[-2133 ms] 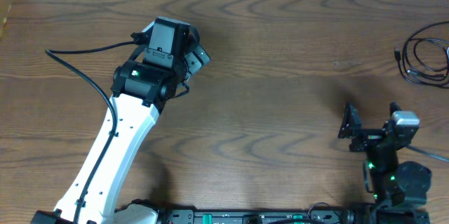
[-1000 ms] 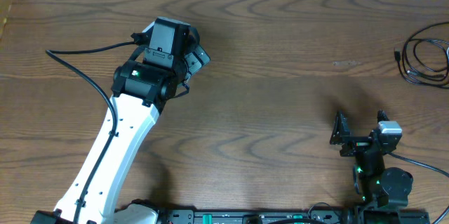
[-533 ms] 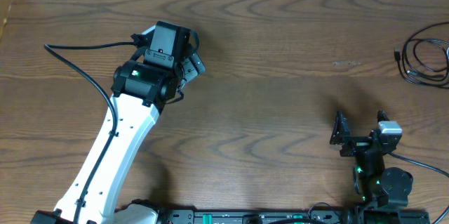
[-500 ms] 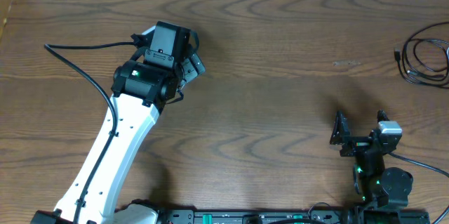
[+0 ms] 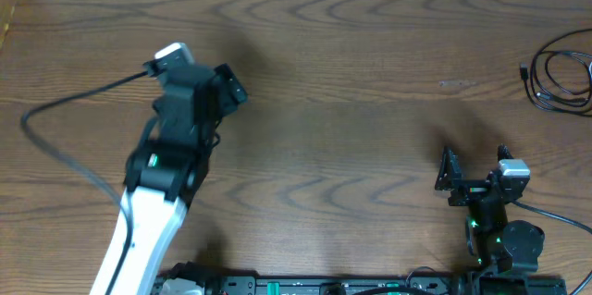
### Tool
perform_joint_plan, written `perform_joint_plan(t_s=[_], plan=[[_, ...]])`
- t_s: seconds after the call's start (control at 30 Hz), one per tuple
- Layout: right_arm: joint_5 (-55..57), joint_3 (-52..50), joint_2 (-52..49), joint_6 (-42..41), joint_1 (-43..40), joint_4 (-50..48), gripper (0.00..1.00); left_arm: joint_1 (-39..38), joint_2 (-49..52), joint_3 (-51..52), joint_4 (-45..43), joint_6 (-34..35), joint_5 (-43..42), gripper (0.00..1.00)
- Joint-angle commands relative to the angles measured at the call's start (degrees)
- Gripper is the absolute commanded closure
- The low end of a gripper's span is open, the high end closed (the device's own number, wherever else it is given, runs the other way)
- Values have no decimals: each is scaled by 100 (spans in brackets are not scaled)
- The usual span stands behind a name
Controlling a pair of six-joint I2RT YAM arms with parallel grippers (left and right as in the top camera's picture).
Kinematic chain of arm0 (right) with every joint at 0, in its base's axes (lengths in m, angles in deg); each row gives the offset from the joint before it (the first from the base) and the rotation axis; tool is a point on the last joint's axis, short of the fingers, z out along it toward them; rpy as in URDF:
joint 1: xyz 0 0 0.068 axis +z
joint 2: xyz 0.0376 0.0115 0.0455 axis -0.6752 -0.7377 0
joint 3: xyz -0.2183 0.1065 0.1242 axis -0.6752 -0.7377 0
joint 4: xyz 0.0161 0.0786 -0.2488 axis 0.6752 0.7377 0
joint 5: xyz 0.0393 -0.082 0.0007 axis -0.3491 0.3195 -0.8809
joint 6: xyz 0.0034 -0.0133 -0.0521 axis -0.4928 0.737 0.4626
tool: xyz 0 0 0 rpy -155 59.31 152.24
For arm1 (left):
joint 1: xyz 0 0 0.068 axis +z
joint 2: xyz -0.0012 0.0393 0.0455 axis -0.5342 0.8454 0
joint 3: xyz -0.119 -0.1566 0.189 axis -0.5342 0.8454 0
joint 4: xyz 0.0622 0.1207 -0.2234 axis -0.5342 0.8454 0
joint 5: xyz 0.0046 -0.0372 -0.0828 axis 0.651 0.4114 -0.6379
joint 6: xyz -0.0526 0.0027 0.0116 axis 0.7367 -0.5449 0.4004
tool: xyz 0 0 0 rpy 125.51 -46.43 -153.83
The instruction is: Untangle cables
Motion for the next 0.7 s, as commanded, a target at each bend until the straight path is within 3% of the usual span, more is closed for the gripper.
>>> perform_joint_plan(t_s=[0.0,0.2,0.47,0.67], plan=[[-37,-24,35,79,-48,9,1,439,-756,970,-833,-1248,-887,6],[-37,-24,35,79,-48,9,1,1075,-2227,2358,-1604,-2170,-1843,6],[-37,-24,35,79,-48,9,1,1250,-3851,3884,-2135,-3141,-1856,6],[-37,-24,35,79,-48,9,1,1270,-4715,4677,-2288,-3143,-1851,6]])
